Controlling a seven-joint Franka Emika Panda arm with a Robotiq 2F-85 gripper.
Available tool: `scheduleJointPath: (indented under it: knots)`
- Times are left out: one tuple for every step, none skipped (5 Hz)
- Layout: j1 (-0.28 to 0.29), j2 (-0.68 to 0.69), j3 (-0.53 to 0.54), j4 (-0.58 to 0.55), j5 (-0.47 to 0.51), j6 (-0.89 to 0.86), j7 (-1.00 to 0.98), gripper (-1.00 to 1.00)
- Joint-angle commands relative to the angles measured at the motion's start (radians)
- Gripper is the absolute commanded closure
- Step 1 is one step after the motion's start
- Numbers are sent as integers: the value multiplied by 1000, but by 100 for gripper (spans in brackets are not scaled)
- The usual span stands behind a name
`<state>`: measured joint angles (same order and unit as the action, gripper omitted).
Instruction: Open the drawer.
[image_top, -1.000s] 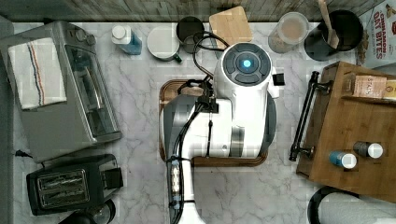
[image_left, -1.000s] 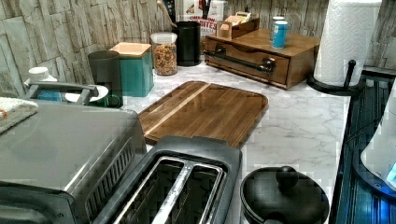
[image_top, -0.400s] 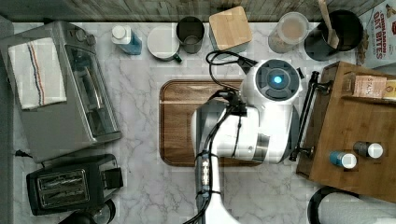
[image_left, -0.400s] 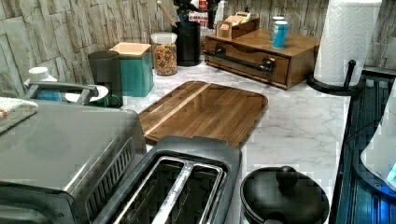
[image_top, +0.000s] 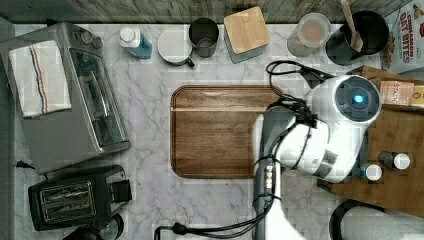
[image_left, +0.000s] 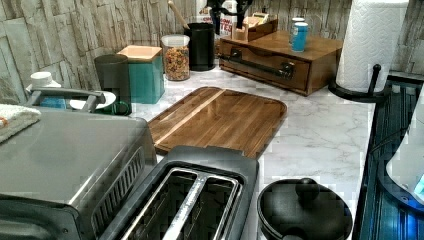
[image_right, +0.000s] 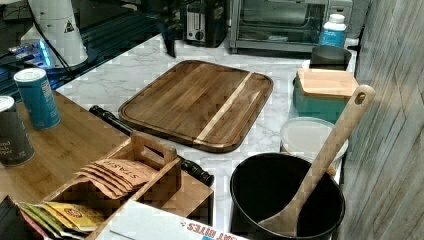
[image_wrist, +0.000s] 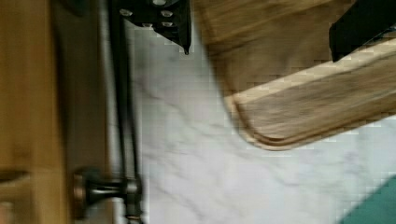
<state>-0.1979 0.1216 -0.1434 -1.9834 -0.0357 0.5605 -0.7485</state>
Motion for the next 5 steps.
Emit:
scheduleJointPath:
  knots:
    - [-29,105,-50,89,-24,77,-97,-100]
    - [-35,93,-20,49,-82,131,-62,-100]
    - [-12,86,-20,23,-168,131,-15,-100]
    - [-15,91,-28,0,-161,174,-16,-100]
    - [14,103,-66,1,-214,171,34,-100]
